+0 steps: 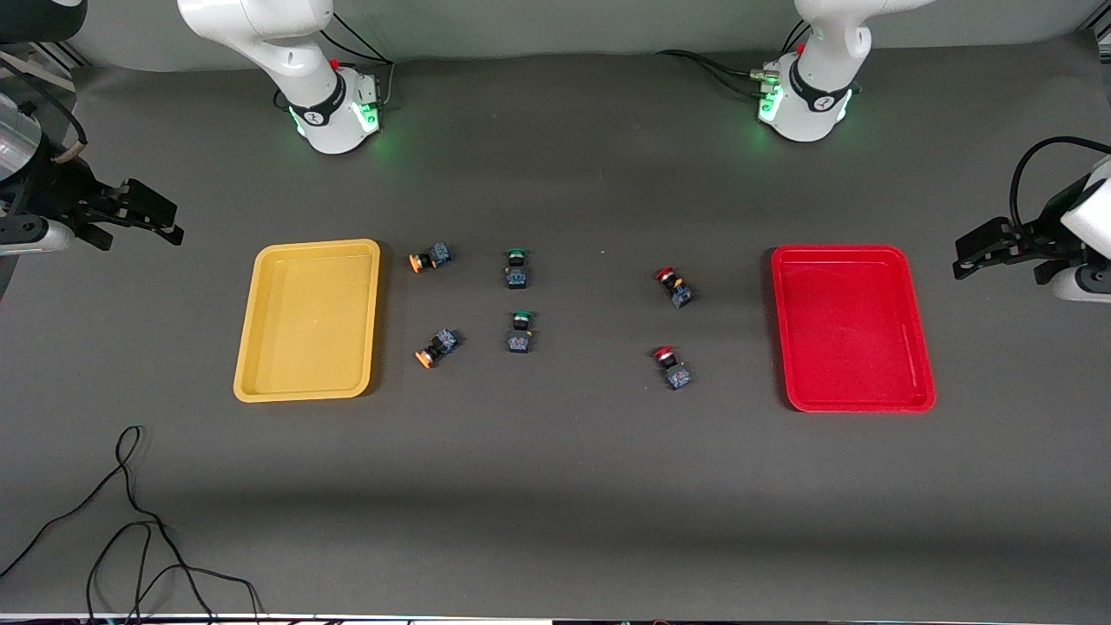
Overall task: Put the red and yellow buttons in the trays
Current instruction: 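Reach the right gripper to an orange button while the left reaches a red one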
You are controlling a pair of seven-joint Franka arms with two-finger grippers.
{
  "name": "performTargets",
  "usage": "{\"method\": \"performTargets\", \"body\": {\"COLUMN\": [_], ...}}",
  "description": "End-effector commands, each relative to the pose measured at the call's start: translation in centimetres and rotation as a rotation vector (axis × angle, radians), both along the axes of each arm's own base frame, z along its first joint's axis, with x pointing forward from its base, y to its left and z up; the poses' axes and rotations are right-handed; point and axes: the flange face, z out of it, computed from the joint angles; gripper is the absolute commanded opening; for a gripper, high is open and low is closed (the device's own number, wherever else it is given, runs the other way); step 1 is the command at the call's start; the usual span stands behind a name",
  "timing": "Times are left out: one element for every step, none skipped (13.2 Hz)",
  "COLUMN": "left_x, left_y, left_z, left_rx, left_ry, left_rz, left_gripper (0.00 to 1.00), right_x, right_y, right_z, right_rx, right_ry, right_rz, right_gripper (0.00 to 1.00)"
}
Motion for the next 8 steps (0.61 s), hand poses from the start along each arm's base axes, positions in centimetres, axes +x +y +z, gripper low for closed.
{"method": "performTargets", "body": {"left_x": [0.1, 0.2, 0.2, 0.2, 0.2, 0.2, 0.2, 0.2], "left_y": [-0.1, -0.1, -0.1, -0.2, -0.1, -0.2, -0.4, -0.8], "left_z": [0.4, 0.1, 0.0, 0.1, 0.0, 0.0, -0.1, -0.3], "left_rx": [-0.01, -0.011, -0.012, -0.011, -0.011, -0.011, -0.011, -0.013], "left_ry": [0.01, 0.016, 0.017, 0.017, 0.019, 0.017, 0.02, 0.025], "left_rz": [-0.007, -0.008, -0.008, -0.01, -0.009, -0.008, -0.007, -0.002], "left_gripper": [1.0, 1.0, 1.0, 1.0, 1.0, 1.0, 1.0, 1.0], "right_x": [0.2, 0.3, 0.3, 0.5, 0.7, 1.0, 1.0, 0.8], "right_y": [0.0, 0.0, 0.3, 1.5, 2.4, 3.7, 5.9, 8.3], "right_z": [0.1, -0.2, -0.4, -1.0, -1.6, -2.7, -3.5, -4.7], "right_rx": [-0.008, -0.008, -0.007, -0.009, -0.005, -0.002, 0.005, 0.001], "right_ry": [0.013, 0.02, 0.024, 0.035, 0.047, 0.069, 0.08, 0.102], "right_rz": [-0.002, -0.003, 0.003, 0.022, 0.038, 0.057, 0.05, -0.036], "right_gripper": [1.0, 1.0, 1.0, 1.0, 1.0, 1.0, 1.0, 1.0]}}
